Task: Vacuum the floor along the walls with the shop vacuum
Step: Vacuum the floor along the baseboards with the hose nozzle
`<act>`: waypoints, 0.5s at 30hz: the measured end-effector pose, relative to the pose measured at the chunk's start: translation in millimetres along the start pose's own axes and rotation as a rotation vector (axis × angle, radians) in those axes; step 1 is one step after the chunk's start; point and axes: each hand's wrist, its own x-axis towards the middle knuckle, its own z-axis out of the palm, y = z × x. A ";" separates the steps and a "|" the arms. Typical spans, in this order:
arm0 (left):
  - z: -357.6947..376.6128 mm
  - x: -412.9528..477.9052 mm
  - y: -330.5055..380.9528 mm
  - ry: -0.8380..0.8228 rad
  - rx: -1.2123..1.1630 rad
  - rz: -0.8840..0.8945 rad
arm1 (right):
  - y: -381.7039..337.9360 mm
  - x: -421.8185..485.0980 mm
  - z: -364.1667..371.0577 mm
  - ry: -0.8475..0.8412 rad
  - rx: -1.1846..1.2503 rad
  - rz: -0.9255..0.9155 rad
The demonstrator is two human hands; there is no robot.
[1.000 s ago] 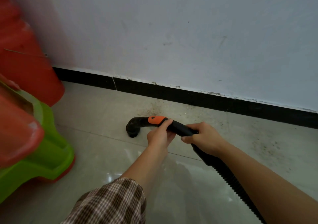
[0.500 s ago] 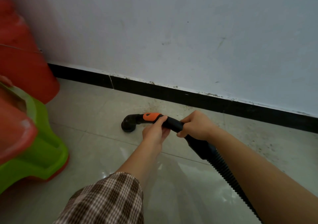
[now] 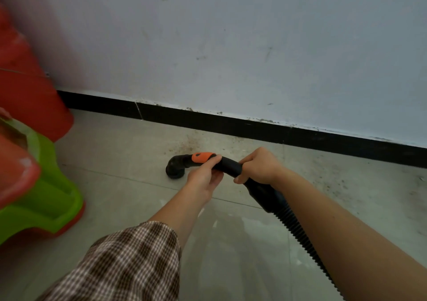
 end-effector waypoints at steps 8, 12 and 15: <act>17.1 3.1 -16.3 -0.024 0.001 -0.012 | 28.7 -6.8 -15.4 -0.060 0.077 -0.011; 20.9 1.4 -25.0 -0.016 0.006 -0.023 | 36.3 -10.1 -19.6 -0.055 0.091 -0.007; 23.4 1.5 -29.7 -0.012 0.008 -0.028 | 36.7 -8.2 -21.9 -0.045 0.052 0.018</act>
